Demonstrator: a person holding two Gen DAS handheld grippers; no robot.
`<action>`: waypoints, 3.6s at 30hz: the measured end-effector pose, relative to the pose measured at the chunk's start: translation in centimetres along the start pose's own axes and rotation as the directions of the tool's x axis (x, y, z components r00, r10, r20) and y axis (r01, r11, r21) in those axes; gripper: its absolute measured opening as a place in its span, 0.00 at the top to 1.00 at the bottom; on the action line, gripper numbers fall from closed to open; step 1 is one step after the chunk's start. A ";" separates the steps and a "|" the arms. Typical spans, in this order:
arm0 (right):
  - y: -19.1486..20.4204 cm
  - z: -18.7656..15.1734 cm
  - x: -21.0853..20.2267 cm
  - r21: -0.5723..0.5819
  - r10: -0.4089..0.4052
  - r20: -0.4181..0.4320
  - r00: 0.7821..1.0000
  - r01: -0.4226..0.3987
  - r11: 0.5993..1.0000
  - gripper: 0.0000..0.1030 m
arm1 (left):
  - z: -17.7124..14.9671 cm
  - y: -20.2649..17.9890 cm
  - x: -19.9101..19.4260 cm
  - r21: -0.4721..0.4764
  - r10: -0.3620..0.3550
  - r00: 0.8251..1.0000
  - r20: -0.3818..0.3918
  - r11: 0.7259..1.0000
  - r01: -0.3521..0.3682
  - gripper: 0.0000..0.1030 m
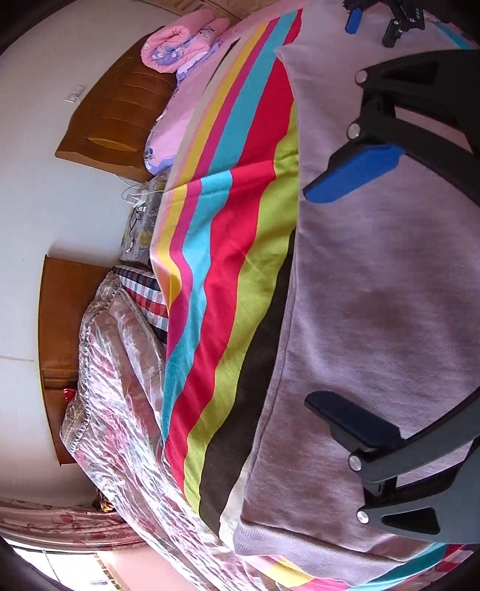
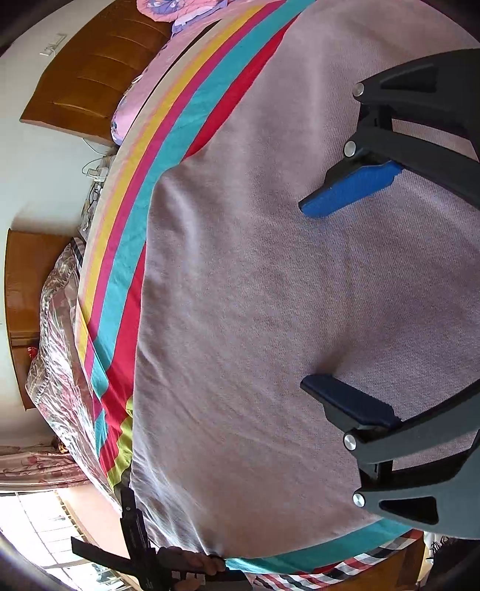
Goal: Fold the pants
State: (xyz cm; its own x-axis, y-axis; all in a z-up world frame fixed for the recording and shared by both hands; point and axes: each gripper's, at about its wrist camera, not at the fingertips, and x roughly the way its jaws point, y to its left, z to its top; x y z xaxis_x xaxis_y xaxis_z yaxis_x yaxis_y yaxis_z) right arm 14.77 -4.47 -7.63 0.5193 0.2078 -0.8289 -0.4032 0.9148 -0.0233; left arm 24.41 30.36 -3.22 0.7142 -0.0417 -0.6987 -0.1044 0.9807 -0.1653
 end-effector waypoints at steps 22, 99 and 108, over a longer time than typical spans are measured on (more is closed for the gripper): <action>-0.1 -0.1 0.0 -0.002 0.007 0.018 1.000 -0.007 1.000 0.16 | -9.7 19.5 -7.5 -0.632 -0.097 0.963 0.251 0.737 0.239 0.42; 0.2 -7.1 -4.9 0.308 0.371 0.087 0.925 -0.379 0.873 0.62 | -14.3 -11.1 -4.9 0.278 0.035 0.999 0.022 0.960 -0.040 0.01; -0.2 -7.3 -5.2 0.319 0.351 0.115 0.929 -0.369 0.873 0.82 | -14.1 -11.1 -4.8 0.270 0.039 0.999 0.007 0.962 -0.039 0.01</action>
State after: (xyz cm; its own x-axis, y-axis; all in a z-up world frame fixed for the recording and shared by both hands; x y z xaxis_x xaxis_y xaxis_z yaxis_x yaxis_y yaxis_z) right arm 6.66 -8.31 -7.42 0.4274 0.5538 -0.7146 -0.3035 0.8325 0.4635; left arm 12.36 16.95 -7.86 0.7144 -0.0024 -0.6997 0.0584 0.9967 0.0562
